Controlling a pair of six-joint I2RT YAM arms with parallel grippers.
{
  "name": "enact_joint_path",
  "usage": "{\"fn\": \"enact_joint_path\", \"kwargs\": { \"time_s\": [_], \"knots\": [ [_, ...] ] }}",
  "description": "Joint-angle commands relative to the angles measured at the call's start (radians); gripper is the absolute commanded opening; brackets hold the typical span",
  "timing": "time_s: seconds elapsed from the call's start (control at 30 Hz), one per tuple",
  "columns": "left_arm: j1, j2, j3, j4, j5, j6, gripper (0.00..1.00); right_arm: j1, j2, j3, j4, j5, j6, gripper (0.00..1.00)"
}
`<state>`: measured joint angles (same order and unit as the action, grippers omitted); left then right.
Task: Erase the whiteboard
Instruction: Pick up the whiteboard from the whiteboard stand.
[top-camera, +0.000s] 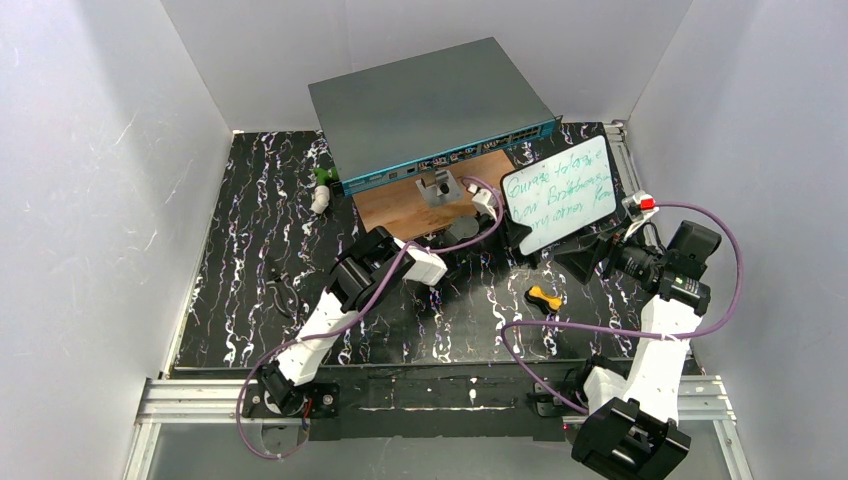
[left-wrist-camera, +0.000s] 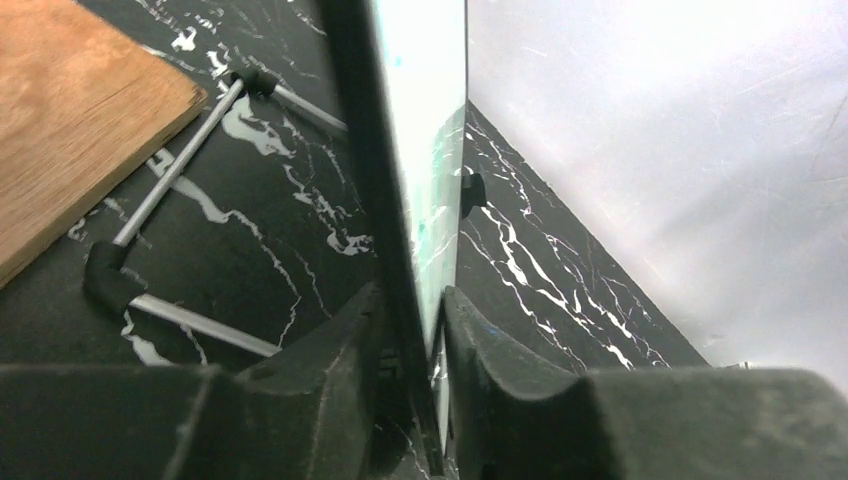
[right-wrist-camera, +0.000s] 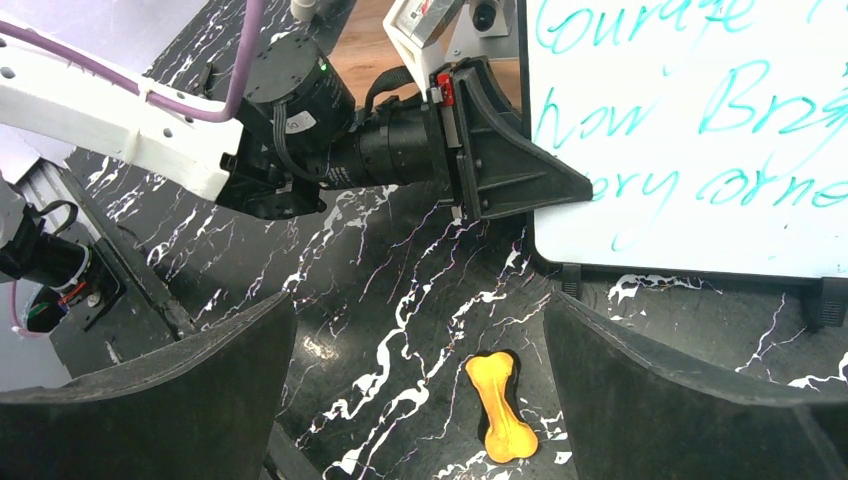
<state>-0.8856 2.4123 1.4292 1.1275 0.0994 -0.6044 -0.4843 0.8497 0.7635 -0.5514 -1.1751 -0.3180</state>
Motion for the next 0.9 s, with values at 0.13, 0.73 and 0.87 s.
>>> {"fn": "enact_joint_path", "kwargs": {
  "time_s": [0.13, 0.73, 0.87],
  "knots": [
    [0.015, -0.12, -0.072, 0.068, -0.052, 0.049, 0.46, -0.006, -0.007, 0.042, 0.001, -0.028, -0.012, 0.98],
    [0.023, -0.191, -0.143, 0.102, -0.019, 0.042, 0.0, -0.007, -0.005, 0.04, 0.0, -0.028, -0.015, 0.98],
    [0.023, -0.238, -0.217, 0.132, -0.024, 0.052, 0.0, -0.007, -0.005, 0.04, -0.001, -0.03, -0.015, 0.98]
  ]
}}
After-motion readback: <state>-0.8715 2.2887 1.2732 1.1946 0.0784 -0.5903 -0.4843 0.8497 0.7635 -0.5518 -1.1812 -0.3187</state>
